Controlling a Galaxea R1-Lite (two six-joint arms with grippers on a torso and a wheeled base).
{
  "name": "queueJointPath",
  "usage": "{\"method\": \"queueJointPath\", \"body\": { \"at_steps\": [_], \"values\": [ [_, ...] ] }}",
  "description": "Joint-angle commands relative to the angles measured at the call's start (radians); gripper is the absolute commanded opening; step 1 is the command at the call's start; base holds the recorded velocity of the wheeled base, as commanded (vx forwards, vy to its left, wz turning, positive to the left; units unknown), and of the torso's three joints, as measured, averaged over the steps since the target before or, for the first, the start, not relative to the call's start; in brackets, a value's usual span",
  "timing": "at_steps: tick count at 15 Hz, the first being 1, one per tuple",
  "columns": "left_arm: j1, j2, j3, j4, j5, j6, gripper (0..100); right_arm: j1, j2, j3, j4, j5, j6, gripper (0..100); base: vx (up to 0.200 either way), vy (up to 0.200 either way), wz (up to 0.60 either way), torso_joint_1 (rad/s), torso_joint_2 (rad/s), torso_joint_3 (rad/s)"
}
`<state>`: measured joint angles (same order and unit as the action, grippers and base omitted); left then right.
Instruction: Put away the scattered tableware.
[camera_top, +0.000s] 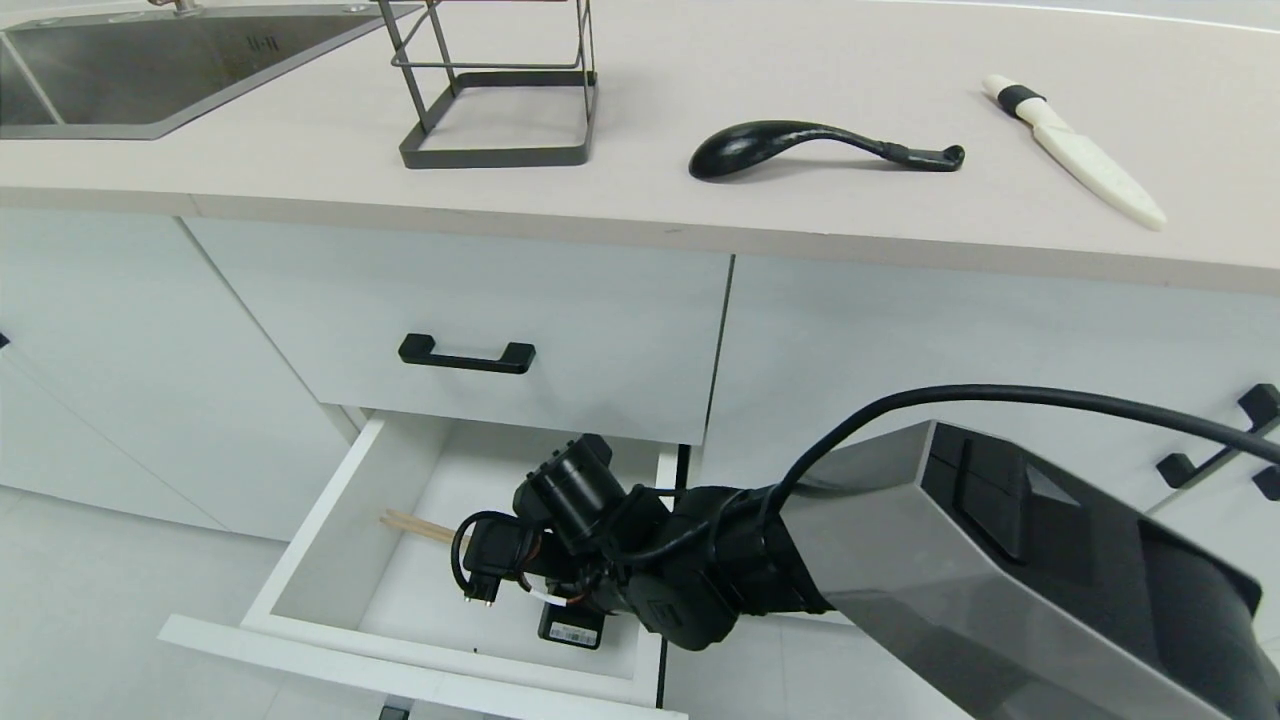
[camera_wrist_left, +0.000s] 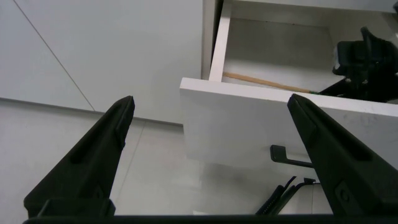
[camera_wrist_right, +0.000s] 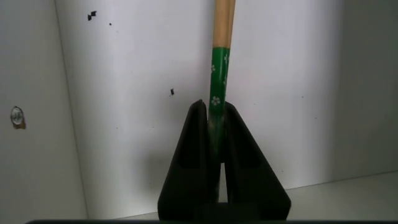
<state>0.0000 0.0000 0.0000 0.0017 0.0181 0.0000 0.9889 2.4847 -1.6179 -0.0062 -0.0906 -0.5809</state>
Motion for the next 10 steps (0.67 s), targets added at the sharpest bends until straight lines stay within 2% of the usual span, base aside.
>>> {"method": "queueJointPath", "body": {
  "at_steps": [1,4,5,10],
  "values": [
    [0.000,0.002,0.000,0.000,0.000,0.000,100,0.000,0.011,-0.002,-0.001,0.002,-0.002,0,0.000,0.000,0.00,0.000,0.00,0.000],
    [0.000,0.002,0.000,0.000,0.000,0.000,100,0.000,0.017,-0.005,0.003,0.002,-0.005,0,0.000,0.000,0.00,0.000,0.00,0.000],
    [0.000,0.002,0.000,0.000,0.000,0.000,100,0.000,0.022,-0.011,-0.003,0.002,-0.005,100,0.000,0.000,0.00,0.000,0.00,0.000],
    [0.000,0.002,0.000,0.000,0.000,0.000,100,0.016,-0.050,-0.028,0.009,0.002,-0.007,100,0.000,0.000,0.00,0.000,0.00,0.000]
  ]
}}
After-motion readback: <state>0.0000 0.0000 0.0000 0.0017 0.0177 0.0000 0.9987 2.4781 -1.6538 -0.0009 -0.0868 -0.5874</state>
